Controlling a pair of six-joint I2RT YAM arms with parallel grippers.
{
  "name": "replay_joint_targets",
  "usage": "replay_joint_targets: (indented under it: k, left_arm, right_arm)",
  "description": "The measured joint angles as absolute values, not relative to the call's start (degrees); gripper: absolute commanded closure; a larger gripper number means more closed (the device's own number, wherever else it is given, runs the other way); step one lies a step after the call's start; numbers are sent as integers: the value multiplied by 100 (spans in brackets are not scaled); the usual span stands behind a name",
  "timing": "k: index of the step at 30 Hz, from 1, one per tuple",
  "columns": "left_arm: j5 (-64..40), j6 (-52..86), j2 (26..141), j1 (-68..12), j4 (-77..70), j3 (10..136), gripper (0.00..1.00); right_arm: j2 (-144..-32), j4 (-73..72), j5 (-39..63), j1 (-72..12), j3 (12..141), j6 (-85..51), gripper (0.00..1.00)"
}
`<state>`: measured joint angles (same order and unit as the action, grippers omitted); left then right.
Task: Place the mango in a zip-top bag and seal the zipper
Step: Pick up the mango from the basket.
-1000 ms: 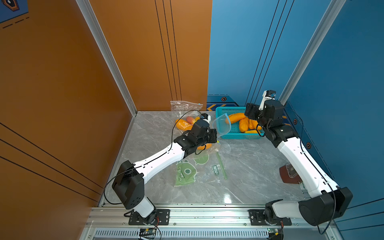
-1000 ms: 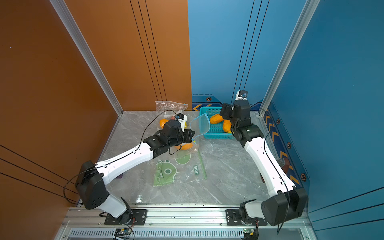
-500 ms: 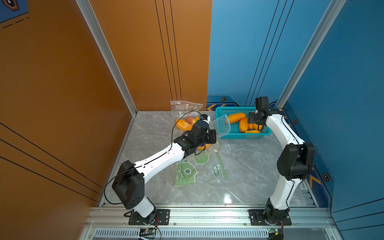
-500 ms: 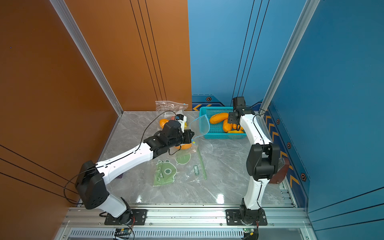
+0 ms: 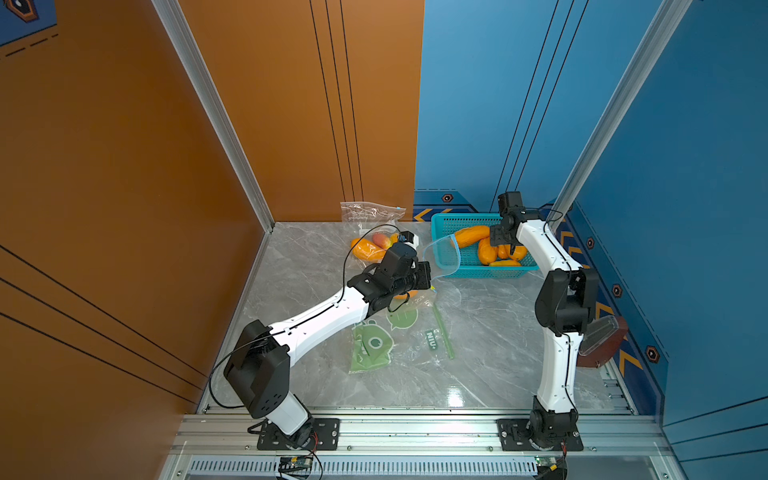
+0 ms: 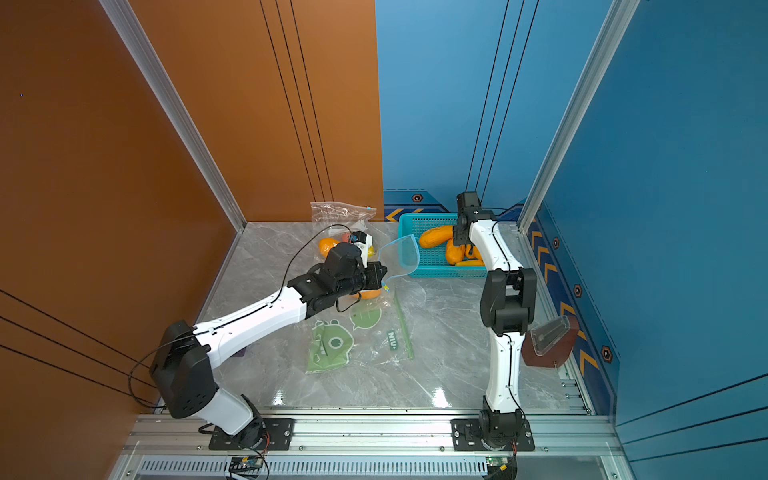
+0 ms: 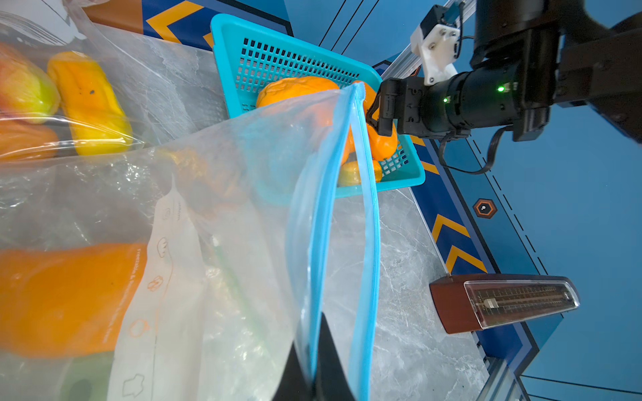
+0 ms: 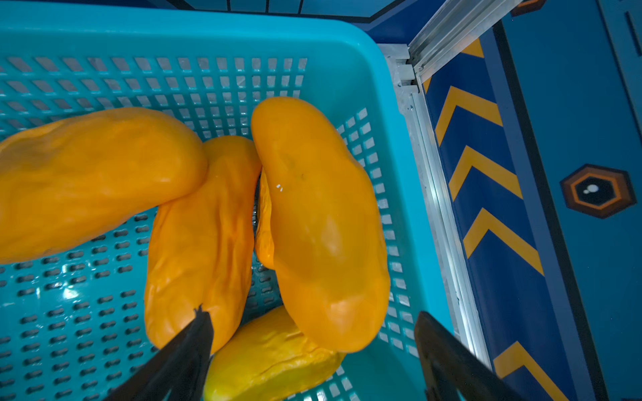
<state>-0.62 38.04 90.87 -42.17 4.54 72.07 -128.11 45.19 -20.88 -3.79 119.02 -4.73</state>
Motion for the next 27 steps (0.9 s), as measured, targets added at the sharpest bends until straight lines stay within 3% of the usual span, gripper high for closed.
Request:
replay_joint_targets:
  k: [11, 19, 27]
  left_arm:
    - [-183, 3865, 9100, -4204, 421, 7207, 100]
    - [-202, 3868, 9170, -4204, 410, 7207, 100]
    - [-207, 3868, 9174, -4204, 412, 7207, 100]
  right_arm:
    - [-13996, 4654, -2333, -244, 13135, -113, 9]
    - [-14123, 4703, -2272, -106, 13196, -8, 30]
    - [-14116, 4718, -2220, -106, 13205, 1, 60]
